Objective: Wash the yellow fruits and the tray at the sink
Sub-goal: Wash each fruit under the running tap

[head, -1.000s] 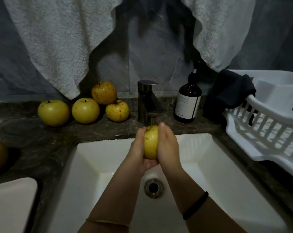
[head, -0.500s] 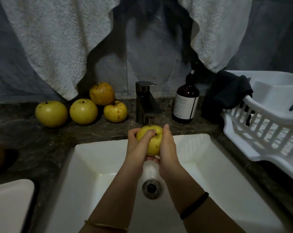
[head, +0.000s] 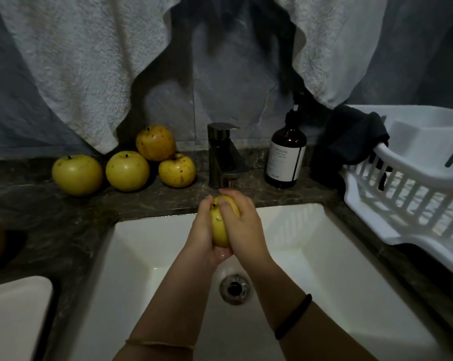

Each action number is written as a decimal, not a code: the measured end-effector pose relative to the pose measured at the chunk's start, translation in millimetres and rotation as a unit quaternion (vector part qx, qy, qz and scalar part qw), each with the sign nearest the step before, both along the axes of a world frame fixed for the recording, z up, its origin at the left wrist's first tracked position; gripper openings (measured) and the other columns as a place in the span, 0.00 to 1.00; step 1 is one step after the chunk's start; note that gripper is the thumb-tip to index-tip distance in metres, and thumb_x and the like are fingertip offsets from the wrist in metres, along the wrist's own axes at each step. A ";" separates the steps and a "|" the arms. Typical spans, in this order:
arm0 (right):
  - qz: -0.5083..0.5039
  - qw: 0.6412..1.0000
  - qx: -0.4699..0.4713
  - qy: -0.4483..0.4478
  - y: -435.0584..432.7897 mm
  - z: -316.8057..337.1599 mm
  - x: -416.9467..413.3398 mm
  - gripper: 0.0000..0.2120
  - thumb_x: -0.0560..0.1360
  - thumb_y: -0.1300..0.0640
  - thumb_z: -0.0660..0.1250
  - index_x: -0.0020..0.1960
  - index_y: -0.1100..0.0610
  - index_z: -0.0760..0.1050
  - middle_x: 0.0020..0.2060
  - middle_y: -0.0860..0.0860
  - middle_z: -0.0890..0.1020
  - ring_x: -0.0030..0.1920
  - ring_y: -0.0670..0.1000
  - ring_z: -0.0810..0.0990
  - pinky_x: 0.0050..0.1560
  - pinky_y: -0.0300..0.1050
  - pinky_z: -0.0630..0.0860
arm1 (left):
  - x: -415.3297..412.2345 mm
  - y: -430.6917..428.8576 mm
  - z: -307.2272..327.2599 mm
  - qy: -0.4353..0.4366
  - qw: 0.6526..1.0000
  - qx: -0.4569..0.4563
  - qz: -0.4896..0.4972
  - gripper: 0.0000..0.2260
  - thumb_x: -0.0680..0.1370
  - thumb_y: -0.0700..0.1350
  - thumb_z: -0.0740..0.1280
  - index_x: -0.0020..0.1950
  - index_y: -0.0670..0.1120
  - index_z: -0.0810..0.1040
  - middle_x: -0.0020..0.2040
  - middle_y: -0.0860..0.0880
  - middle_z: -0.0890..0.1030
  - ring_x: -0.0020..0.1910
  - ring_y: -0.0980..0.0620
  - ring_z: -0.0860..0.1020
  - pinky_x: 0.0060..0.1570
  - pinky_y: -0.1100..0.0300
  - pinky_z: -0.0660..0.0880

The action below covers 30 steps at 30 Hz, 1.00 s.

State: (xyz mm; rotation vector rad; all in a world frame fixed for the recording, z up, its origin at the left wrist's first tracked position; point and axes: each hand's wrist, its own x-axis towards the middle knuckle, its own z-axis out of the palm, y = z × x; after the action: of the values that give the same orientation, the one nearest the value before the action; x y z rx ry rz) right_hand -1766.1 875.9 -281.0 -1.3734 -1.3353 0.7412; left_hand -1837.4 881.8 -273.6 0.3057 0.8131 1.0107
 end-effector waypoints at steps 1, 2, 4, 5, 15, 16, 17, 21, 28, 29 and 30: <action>-0.008 1.000 0.020 -0.022 0.4 -0.9 0.2 0.12 0.80 0.51 0.59 0.62 0.45 0.74 0.61 0.47 0.71 0.59 0.47 0.73 0.58 0.45 0.72 | 1.0 1.1 -2.2 0.007 1.000 0.011 0.004 0.17 0.76 0.59 0.64 0.52 0.46 0.76 0.50 0.45 0.79 0.51 0.49 0.77 0.50 0.55 0.74; -0.019 0.998 0.043 -0.050 0.2 -1.4 0.2 0.13 0.80 0.51 0.57 0.61 0.47 0.74 0.61 0.47 0.72 0.59 0.47 0.73 0.59 0.45 0.72 | 2.2 2.9 -4.2 0.031 0.999 0.030 0.013 0.18 0.75 0.60 0.65 0.53 0.46 0.77 0.51 0.45 0.80 0.51 0.49 0.78 0.51 0.53 0.75; -0.040 0.988 0.093 -0.115 -1.8 -2.0 -1.7 0.17 0.79 0.51 0.51 0.60 0.50 0.75 0.59 0.48 0.73 0.59 0.46 0.72 0.59 0.44 0.71 | 4.2 6.8 -7.9 0.123 0.989 0.072 0.036 0.25 0.67 0.64 0.67 0.56 0.50 0.79 0.55 0.45 0.82 0.53 0.47 0.81 0.54 0.48 0.77; -0.046 0.984 0.107 -0.132 -2.2 -2.6 -2.9 0.19 0.78 0.51 0.49 0.59 0.51 0.75 0.58 0.48 0.73 0.58 0.46 0.72 0.59 0.43 0.70 | 5.5 9.3 -9.9 0.161 0.982 0.086 0.044 0.27 0.63 0.66 0.68 0.57 0.52 0.79 0.55 0.46 0.82 0.53 0.47 0.81 0.54 0.46 0.77; -0.041 0.990 -0.060 0.121 1.9 1.2 6.0 0.13 0.80 0.50 0.56 0.62 0.49 0.72 0.57 0.49 0.76 0.56 0.49 0.75 0.61 0.53 0.74 | 7.5 8.4 -11.0 0.404 0.884 0.217 0.096 0.14 0.74 0.60 0.66 0.56 0.57 0.70 0.51 0.51 0.75 0.52 0.46 0.76 0.42 0.47 0.82; -0.041 0.985 -0.072 0.153 2.6 1.6 6.5 0.12 0.80 0.49 0.57 0.61 0.48 0.72 0.56 0.49 0.76 0.56 0.50 0.75 0.61 0.54 0.74 | 6.9 8.3 -10.3 0.412 0.877 0.227 0.098 0.14 0.74 0.60 0.66 0.55 0.58 0.70 0.50 0.52 0.75 0.51 0.46 0.77 0.43 0.46 0.82; -0.041 0.979 -0.083 0.179 3.0 1.3 6.8 0.12 0.80 0.47 0.57 0.60 0.46 0.73 0.55 0.48 0.76 0.56 0.50 0.75 0.61 0.56 0.74 | 6.7 8.3 -10.5 0.419 0.872 0.233 0.098 0.13 0.73 0.61 0.66 0.54 0.59 0.69 0.49 0.53 0.75 0.51 0.46 0.77 0.43 0.45 0.81; -0.020 0.977 -0.091 0.194 3.7 -0.1 5.8 0.10 0.80 0.44 0.57 0.59 0.44 0.71 0.56 0.49 0.76 0.57 0.52 0.75 0.61 0.59 0.74 | 6.4 9.0 -12.0 0.432 0.866 0.232 0.098 0.16 0.70 0.64 0.65 0.52 0.60 0.69 0.48 0.55 0.75 0.51 0.46 0.77 0.48 0.45 0.80; 0.042 0.999 0.005 0.019 2.6 0.7 -2.0 0.10 0.81 0.53 0.56 0.58 0.46 0.74 0.61 0.46 0.70 0.61 0.47 0.71 0.61 0.47 0.72 | 2.0 8.1 -7.9 0.230 0.966 0.080 0.087 0.21 0.69 0.64 0.66 0.55 0.51 0.77 0.53 0.47 0.80 0.52 0.47 0.78 0.43 0.52 0.78; 0.045 0.999 0.024 -0.017 1.5 -0.8 -3.3 0.12 0.81 0.54 0.56 0.59 0.47 0.75 0.62 0.46 0.70 0.62 0.47 0.70 0.62 0.46 0.71 | 0.4 8.5 -8.7 0.203 0.975 0.057 0.077 0.22 0.69 0.64 0.66 0.55 0.51 0.78 0.54 0.46 0.80 0.53 0.46 0.78 0.42 0.53 0.77; 0.042 0.997 0.044 -0.049 1.1 -2.9 -4.4 0.13 0.81 0.55 0.56 0.61 0.49 0.76 0.63 0.46 0.70 0.63 0.47 0.70 0.64 0.45 0.69 | -1.1 7.2 -8.9 0.194 0.977 0.051 0.072 0.22 0.71 0.64 0.64 0.56 0.51 0.78 0.55 0.46 0.80 0.51 0.47 0.78 0.41 0.54 0.76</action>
State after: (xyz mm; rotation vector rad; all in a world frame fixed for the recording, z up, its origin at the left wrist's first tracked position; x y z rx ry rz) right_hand -1770.4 877.0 -283.8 -1.3057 -1.4930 0.6697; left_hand -1838.5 889.0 -282.5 0.5496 1.1497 1.1486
